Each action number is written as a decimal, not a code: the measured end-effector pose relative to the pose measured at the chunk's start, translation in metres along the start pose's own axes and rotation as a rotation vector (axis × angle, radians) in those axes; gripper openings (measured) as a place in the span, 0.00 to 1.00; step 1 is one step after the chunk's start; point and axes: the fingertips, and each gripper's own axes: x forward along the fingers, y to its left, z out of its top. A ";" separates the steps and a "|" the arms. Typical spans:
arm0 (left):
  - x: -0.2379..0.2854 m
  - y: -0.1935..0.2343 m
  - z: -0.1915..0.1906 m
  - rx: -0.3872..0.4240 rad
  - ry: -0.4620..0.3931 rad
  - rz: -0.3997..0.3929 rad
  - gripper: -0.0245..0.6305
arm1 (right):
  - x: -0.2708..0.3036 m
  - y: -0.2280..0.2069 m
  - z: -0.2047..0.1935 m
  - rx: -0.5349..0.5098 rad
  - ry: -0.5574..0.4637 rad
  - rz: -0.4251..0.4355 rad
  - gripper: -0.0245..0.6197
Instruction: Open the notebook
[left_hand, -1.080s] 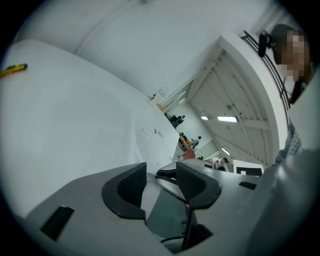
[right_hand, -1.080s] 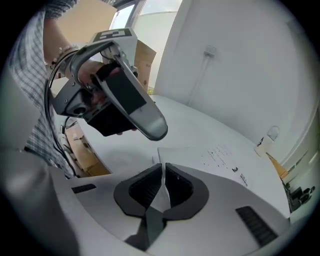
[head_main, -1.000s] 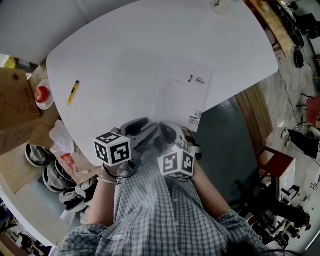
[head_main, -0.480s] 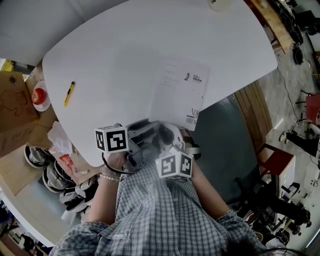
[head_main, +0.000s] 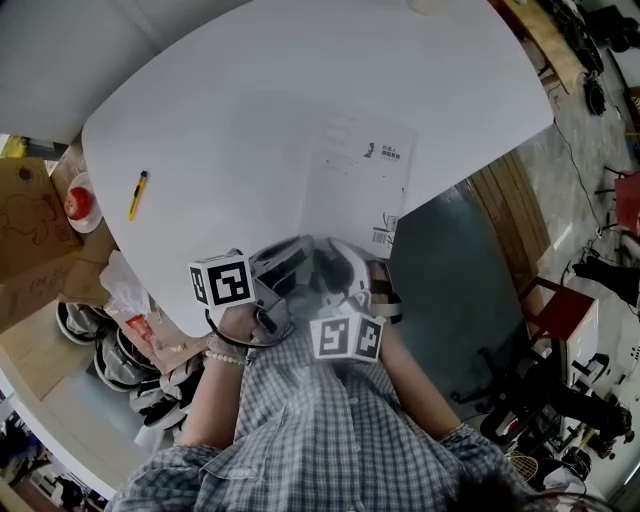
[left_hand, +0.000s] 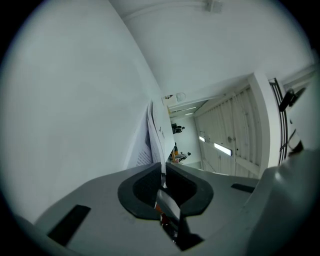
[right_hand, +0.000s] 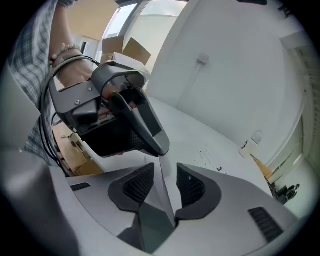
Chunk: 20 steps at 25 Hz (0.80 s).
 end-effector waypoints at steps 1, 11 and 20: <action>0.000 -0.002 0.000 0.003 0.004 -0.004 0.08 | 0.001 -0.001 -0.002 0.004 0.007 -0.006 0.24; 0.003 -0.021 0.002 0.098 0.032 -0.006 0.10 | 0.013 -0.020 -0.007 0.041 -0.004 -0.072 0.15; -0.021 -0.010 0.013 0.286 0.050 0.160 0.17 | 0.005 -0.038 -0.003 0.278 -0.071 -0.054 0.10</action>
